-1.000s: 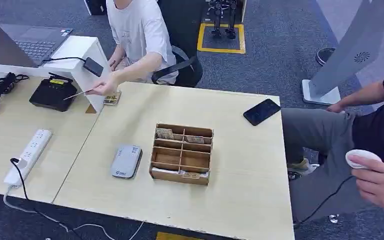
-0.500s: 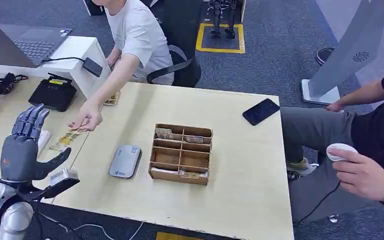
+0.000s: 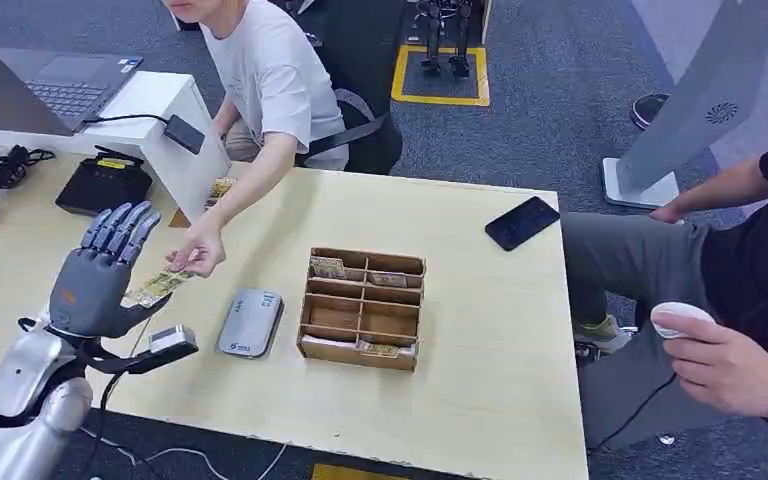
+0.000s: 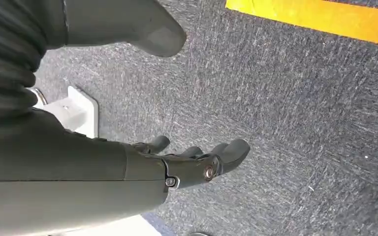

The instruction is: Pass the card to the sensor for recognition and then transmit it.

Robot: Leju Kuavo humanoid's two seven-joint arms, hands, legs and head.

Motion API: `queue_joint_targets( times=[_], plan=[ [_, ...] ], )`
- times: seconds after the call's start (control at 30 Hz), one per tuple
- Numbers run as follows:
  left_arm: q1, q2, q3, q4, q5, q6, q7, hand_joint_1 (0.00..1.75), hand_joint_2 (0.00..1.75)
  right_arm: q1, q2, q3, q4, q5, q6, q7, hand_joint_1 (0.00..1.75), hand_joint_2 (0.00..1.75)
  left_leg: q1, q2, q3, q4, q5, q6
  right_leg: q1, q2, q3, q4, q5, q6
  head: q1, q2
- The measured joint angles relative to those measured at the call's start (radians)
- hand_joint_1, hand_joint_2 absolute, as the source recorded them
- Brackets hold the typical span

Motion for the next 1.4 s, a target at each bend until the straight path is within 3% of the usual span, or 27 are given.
queue_joint_targets(
  times=[0.23,0.93,0.97,1.0,1.03,1.4],
  plan=[
    [-0.014,0.022,-0.040,0.035,0.005,0.006,0.004,0.00,1.75,-0.003,-0.005,0.011,0.011,0.000,-0.001,0.000,0.00,1.75,0.000,0.000,-0.001,0.000,0.000,0.000,0.000,0.000,-0.001,0.000,0.000,0.000,0.000,0.000],
    [0.020,0.039,-0.042,0.058,0.100,-0.005,0.005,0.00,1.75,-0.007,-0.007,0.034,0.024,0.000,-0.003,0.003,0.00,1.75,0.000,0.000,-0.001,0.000,0.000,0.000,0.000,0.000,-0.001,0.000,0.000,0.000,0.000,0.000],
    [0.022,0.039,-0.042,0.058,0.105,-0.008,0.005,0.23,1.75,-0.007,-0.007,0.035,0.024,0.000,-0.003,0.003,0.00,1.75,0.000,0.000,-0.001,0.000,0.000,0.000,0.000,0.000,-0.001,0.000,0.000,0.000,0.000,0.000],
    [0.022,0.039,-0.042,0.058,0.106,-0.011,0.005,1.59,1.75,-0.007,-0.007,0.035,0.024,0.000,-0.003,0.003,0.00,1.75,0.000,0.000,-0.001,0.000,0.000,0.000,0.000,0.000,-0.001,0.000,0.000,0.000,0.000,0.000],
    [0.023,0.039,-0.042,0.058,0.107,-0.013,0.005,1.75,1.75,-0.008,-0.007,0.035,0.025,0.000,-0.003,0.003,0.00,1.75,0.000,0.000,-0.001,0.000,0.000,0.000,0.000,0.000,-0.001,0.000,0.000,0.000,0.000,0.000],
    [0.029,0.036,-0.030,0.058,0.145,-0.031,0.003,1.75,1.75,-0.008,-0.007,0.043,0.028,0.000,-0.010,0.004,0.00,1.75,0.000,0.000,-0.001,0.000,0.000,0.000,0.000,0.000,-0.001,0.000,0.000,0.000,0.000,0.000]
  ],
)
